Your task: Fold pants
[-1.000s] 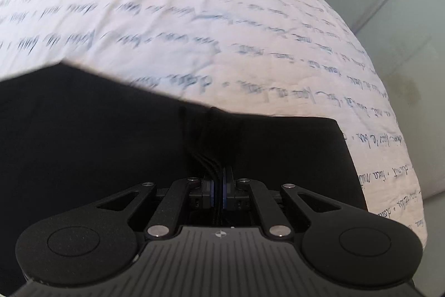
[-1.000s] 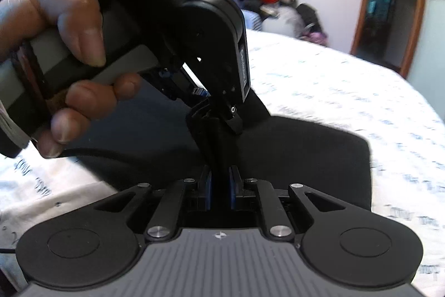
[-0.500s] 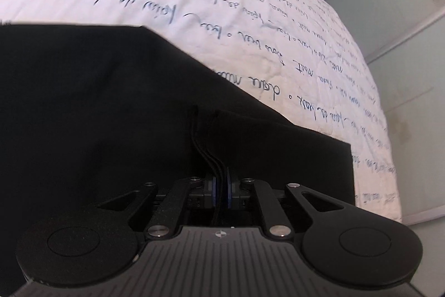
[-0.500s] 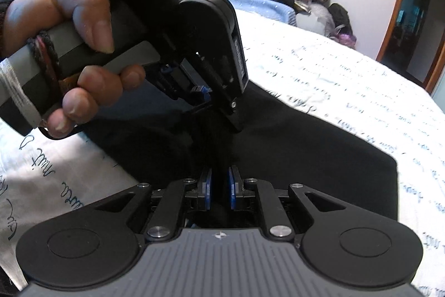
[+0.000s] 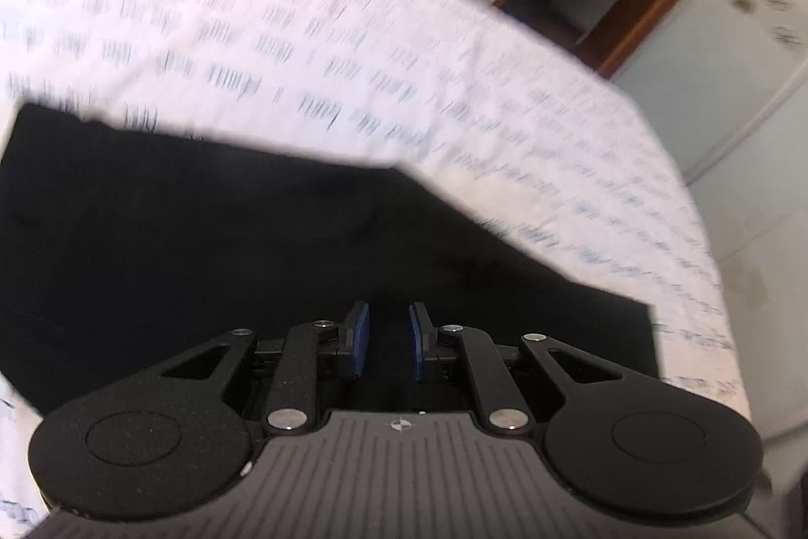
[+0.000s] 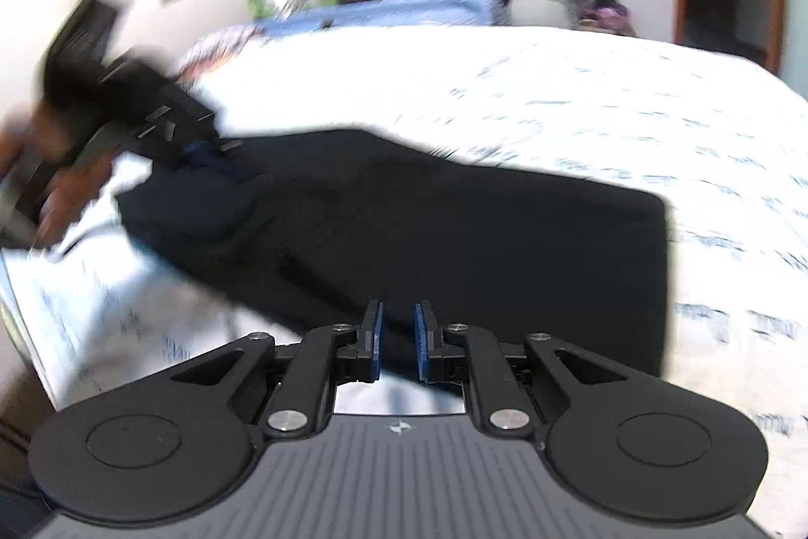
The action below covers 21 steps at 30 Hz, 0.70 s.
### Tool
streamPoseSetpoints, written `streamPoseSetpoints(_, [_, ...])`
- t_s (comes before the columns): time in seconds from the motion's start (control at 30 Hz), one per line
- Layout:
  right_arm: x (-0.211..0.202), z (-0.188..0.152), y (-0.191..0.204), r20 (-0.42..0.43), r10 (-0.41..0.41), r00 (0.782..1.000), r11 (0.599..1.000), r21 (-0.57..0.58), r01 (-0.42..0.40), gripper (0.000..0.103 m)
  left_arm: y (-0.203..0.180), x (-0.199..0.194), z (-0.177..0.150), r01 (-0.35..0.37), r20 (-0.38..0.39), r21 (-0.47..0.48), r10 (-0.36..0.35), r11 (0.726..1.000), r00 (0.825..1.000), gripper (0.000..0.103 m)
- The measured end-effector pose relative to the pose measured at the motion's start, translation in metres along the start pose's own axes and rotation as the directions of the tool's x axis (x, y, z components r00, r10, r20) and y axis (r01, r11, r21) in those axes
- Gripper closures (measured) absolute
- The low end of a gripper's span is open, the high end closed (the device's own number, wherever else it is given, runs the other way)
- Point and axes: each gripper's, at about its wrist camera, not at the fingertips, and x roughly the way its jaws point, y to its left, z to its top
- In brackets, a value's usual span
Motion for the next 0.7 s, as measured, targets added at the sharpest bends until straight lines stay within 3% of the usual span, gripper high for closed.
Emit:
streamPoseSetpoints(0.07, [-0.01, 0.009, -0.023, 0.027, -0.007, 1.0, 0.998, 0.069, 0.005, 0.088, -0.019, -0.013, -0.004, 0.053, 0.029, 0.058, -0.054, 0.997, 0.998, 0.08])
streamPoseSetpoints(0.2, [-0.003, 0.035, -0.056, 0.017, -0.061, 0.998, 0.985, 0.165, 0.057, 0.067, -0.059, 0.002, -0.019, 0.161, 0.03, 0.128, -0.166, 0.979, 0.986, 0.071])
streamPoseSetpoints(0.3, [0.022, 0.059, -0.082, 0.001, -0.024, 1.0, 0.954, 0.298, 0.022, 0.045, -0.087, 0.03, -0.032, 0.245, 0.007, 0.132, -0.248, 0.961, 0.969, 0.071])
streamPoseSetpoints(0.37, [0.042, 0.07, -0.097, -0.013, 0.028, 1.0, 0.925, 0.378, -0.021, 0.043, -0.095, 0.05, -0.04, 0.225, -0.021, 0.127, -0.224, 0.966, 0.974, 0.071])
streamPoseSetpoints(0.43, [0.059, 0.076, -0.114, -0.044, 0.056, 0.997, 0.9, 0.435, -0.032, 0.042, -0.095, 0.07, -0.047, 0.209, -0.072, 0.078, -0.203, 0.975, 0.977, 0.071])
streamPoseSetpoints(0.5, [0.08, 0.069, -0.107, -0.099, 0.084, 0.992, 0.873, 0.487, -0.026, 0.039, -0.086, 0.096, -0.054, 0.164, -0.15, 0.025, -0.158, 0.986, 0.976, 0.071])
streamPoseSetpoints(0.53, [0.087, 0.064, -0.11, -0.118, 0.103, 0.988, 0.862, 0.507, -0.03, 0.038, -0.075, 0.1, -0.058, 0.174, -0.125, -0.012, -0.174, 0.985, 0.977, 0.076])
streamPoseSetpoints(0.6, [0.089, 0.056, -0.11, -0.071, 0.131, 0.989, 0.857, 0.51, -0.077, 0.032, -0.053, 0.102, -0.059, 0.207, -0.115, -0.101, -0.218, 0.973, 0.969, 0.088])
streamPoseSetpoints(0.7, [0.078, 0.057, -0.107, -0.08, 0.123, 0.989, 0.859, 0.507, -0.066, 0.032, -0.036, 0.097, -0.056, 0.221, -0.138, -0.169, -0.245, 0.961, 0.96, 0.089])
